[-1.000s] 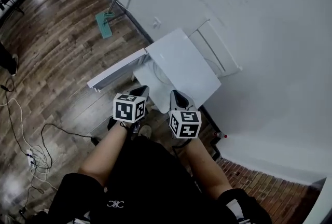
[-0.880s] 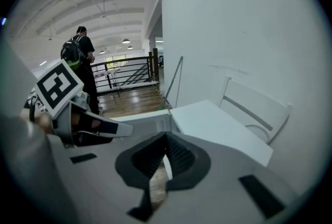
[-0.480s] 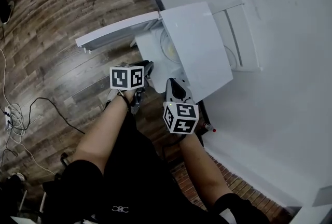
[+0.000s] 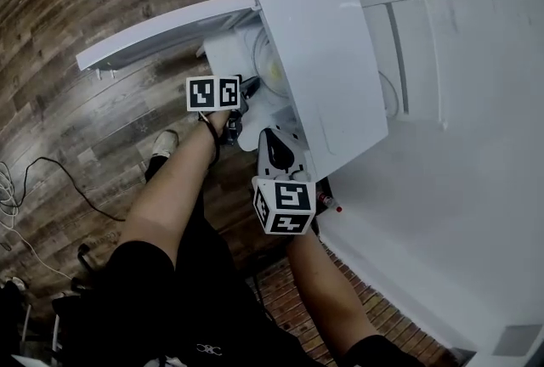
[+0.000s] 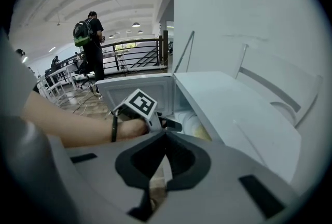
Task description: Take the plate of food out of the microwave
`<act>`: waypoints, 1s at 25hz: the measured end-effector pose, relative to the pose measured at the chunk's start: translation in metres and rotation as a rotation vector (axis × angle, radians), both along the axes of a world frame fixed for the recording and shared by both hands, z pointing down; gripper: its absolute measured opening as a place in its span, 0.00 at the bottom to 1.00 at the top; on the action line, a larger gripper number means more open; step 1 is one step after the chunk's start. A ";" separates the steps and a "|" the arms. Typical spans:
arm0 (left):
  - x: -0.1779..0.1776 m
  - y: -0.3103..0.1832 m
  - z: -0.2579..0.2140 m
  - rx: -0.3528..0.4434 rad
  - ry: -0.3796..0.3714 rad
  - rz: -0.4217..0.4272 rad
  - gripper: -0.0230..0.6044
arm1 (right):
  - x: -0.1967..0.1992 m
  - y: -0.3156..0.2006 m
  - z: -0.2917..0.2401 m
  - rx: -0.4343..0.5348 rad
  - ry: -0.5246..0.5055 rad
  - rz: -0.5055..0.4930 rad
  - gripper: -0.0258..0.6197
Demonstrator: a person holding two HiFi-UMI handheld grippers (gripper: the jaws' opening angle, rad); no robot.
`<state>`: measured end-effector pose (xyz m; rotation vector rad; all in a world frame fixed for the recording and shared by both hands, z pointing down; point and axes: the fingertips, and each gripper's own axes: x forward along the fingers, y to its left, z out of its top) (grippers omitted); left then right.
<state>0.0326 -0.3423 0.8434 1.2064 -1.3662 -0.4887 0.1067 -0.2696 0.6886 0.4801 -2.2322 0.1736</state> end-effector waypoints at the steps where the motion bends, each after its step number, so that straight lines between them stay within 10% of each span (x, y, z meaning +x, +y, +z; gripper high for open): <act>1: -0.001 -0.008 0.007 0.000 0.008 -0.006 0.36 | 0.000 -0.002 0.003 -0.002 0.002 -0.001 0.06; 18: -0.003 -0.055 0.066 -0.124 0.007 0.015 0.39 | 0.007 -0.020 0.024 -0.034 0.019 0.015 0.06; 25: 0.003 -0.041 0.059 -0.032 0.169 -0.011 0.20 | 0.007 -0.019 0.023 -0.043 0.011 0.019 0.06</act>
